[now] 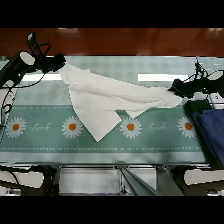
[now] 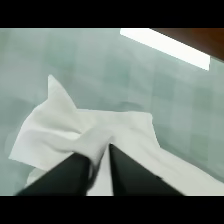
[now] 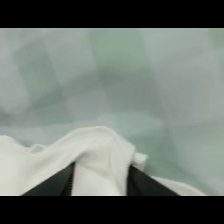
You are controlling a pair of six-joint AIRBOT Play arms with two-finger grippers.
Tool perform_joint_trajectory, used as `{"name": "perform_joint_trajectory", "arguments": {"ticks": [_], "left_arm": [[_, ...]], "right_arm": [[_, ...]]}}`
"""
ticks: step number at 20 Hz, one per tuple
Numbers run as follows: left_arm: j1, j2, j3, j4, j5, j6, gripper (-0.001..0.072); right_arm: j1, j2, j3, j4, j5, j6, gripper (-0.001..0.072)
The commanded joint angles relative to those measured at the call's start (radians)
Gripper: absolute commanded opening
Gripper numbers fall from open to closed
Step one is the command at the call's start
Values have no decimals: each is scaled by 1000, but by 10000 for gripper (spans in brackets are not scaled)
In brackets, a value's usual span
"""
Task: Fold the shirts.
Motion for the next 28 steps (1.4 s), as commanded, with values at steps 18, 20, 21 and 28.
{"name": "perform_joint_trajectory", "arguments": {"ticks": [18,20,21,28], "left_arm": [[323,378,-666,-483,-504,293,502],[323,369,-709,-525,-417,299,502],[320,358,-714,-525,-404,298,502],[134,208,-711,-578,-317,281,502]], "right_arm": [[-216,457,-399,275,208,-229,403],[-216,467,-399,275,212,-232,403],[-216,467,-399,274,212,-232,403],[-216,467,-399,274,205,-232,403]]}}
